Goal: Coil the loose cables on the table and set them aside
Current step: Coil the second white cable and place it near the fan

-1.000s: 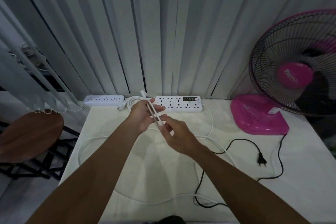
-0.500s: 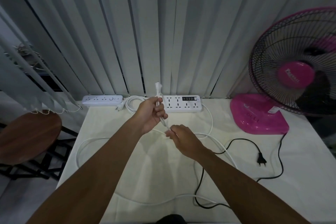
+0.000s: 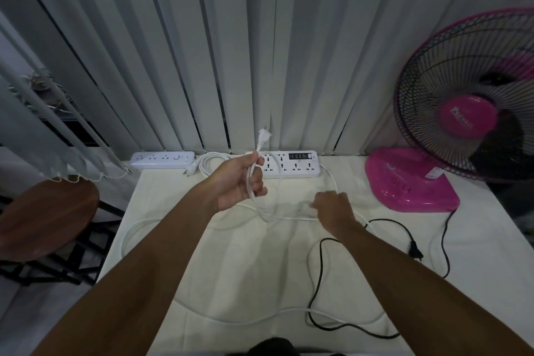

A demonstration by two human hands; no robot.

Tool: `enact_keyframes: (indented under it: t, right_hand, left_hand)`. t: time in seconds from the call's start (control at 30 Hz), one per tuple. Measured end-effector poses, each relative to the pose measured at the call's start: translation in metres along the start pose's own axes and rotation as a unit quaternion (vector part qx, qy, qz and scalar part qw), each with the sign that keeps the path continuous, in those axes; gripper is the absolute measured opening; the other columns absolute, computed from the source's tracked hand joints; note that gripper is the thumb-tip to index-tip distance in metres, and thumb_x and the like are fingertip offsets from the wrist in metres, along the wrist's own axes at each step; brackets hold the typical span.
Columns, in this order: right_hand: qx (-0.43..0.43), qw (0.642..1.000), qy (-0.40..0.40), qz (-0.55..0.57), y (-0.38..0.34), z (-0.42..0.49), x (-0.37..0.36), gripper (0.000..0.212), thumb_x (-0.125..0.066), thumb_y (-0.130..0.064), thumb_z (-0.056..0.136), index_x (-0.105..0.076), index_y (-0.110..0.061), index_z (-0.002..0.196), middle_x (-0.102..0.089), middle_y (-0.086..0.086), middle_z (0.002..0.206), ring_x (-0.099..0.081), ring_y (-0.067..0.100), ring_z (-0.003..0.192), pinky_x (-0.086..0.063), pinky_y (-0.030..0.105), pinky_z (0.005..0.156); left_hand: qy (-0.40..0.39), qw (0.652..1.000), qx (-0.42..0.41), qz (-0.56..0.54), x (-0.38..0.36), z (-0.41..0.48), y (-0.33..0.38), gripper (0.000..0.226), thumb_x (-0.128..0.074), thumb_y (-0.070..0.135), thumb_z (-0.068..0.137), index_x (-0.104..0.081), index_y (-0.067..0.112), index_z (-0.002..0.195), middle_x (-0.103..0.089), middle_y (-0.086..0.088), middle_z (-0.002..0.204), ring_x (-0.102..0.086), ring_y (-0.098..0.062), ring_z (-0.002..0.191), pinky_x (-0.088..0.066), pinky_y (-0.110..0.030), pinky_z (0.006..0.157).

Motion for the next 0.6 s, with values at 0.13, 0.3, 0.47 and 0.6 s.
enact_keyframes:
  t: [0.13,0.3,0.47,0.6]
  right_hand:
    - [-0.154,0.941,0.072,0.294,-0.011,0.012,0.049,0.031,-0.068,-0.046,0.091,-0.072,-0.015,0.090,-0.073,0.013,0.100,-0.072,0.033,0.093,-0.059,0.039,0.083]
    - [-0.030,0.867,0.122,0.482,-0.064,0.005,0.094,0.028,-0.063,-0.045,0.091,-0.070,-0.019,0.080,-0.067,-0.001,0.058,-0.057,0.011,0.033,-0.049,0.027,0.039]
    - [0.178,0.886,0.134,0.407,-0.097,-0.024,0.088,0.021,-0.052,-0.040,0.101,-0.065,-0.026,0.092,-0.059,-0.011,0.060,-0.055,0.002,0.050,-0.043,0.019,0.053]
    - [0.183,0.920,0.126,0.324,-0.090,-0.042,0.059,0.040,-0.037,-0.052,0.102,-0.059,-0.023,0.086,-0.053,-0.014,0.060,-0.060,0.019,0.064,-0.050,0.037,0.060]
  left_hand:
    - [0.011,0.999,0.014,0.043,-0.003,0.003,-0.012,0.031,-0.036,0.024,0.106,-0.056,0.002,0.099,-0.071,-0.023,0.083,-0.071,-0.035,0.073,-0.059,-0.050,0.082]
    - [0.052,0.999,0.004,-0.001,-0.007,0.015,-0.021,0.034,-0.032,0.019,0.106,-0.056,-0.004,0.113,-0.065,-0.028,0.121,-0.067,-0.041,0.102,-0.054,-0.051,0.091]
    - [0.076,0.990,-0.053,-0.106,-0.004,0.020,-0.012,0.037,-0.029,0.022,0.107,-0.054,-0.002,0.120,-0.069,-0.021,0.113,-0.069,-0.031,0.096,-0.058,-0.041,0.079]
    - [0.074,0.979,-0.094,-0.163,0.003,0.020,-0.003,0.039,-0.023,0.023,0.108,-0.048,-0.005,0.121,-0.068,-0.024,0.110,-0.067,-0.034,0.103,-0.049,-0.045,0.095]
Point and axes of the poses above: each hand's wrist, its own z-axis towards the middle knuckle, its own x-axis out of the back of the hand, y = z × x, the point moved 2 cm from there along z, towards the middle knuckle
